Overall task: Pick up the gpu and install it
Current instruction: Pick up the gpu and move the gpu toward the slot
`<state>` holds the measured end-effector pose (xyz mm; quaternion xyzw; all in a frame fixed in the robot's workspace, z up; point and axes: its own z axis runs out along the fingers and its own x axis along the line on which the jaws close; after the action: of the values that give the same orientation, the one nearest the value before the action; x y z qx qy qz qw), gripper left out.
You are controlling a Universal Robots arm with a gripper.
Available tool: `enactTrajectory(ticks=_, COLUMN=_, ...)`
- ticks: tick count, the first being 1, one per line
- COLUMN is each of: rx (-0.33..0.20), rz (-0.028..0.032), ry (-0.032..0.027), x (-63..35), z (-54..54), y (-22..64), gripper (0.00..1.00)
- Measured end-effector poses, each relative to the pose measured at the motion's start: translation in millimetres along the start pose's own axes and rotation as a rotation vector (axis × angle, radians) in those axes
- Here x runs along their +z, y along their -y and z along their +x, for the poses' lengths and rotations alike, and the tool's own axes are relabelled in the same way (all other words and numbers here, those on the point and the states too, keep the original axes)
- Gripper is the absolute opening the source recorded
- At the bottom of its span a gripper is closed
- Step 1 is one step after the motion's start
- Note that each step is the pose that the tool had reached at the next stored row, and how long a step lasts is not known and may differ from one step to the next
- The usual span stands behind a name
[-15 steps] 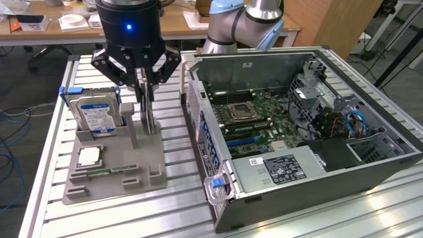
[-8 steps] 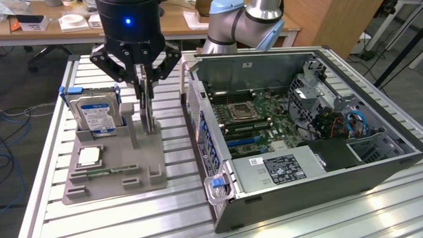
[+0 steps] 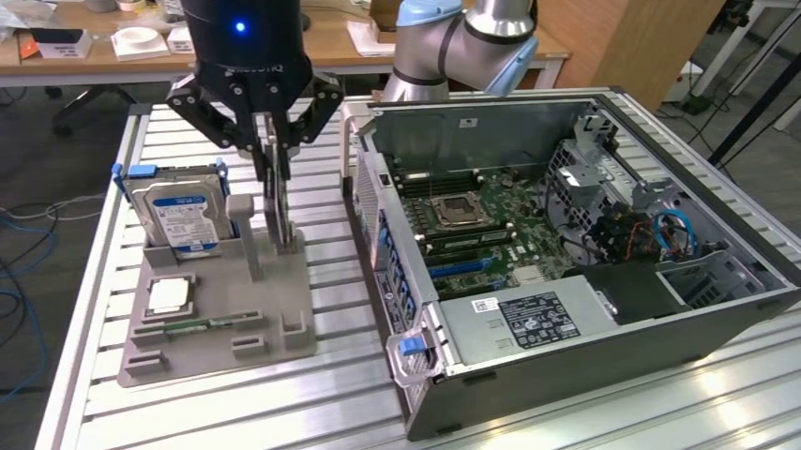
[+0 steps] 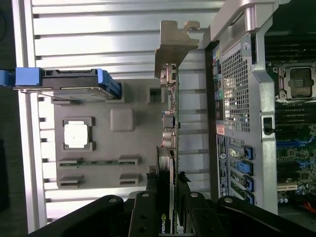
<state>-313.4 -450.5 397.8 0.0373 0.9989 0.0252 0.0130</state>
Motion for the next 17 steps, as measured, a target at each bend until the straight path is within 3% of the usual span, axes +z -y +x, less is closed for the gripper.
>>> enactTrajectory(ticks=9, rx=0.000, rz=0.0000, ry=0.0000, x=-8.4, z=-0.2, y=-0.4, gripper=0.26)
enactTrajectory(ticks=17, rx=0.000, rz=0.0001, ry=0.0000, x=-10.3, z=0.0, y=-0.5, gripper=0.26)
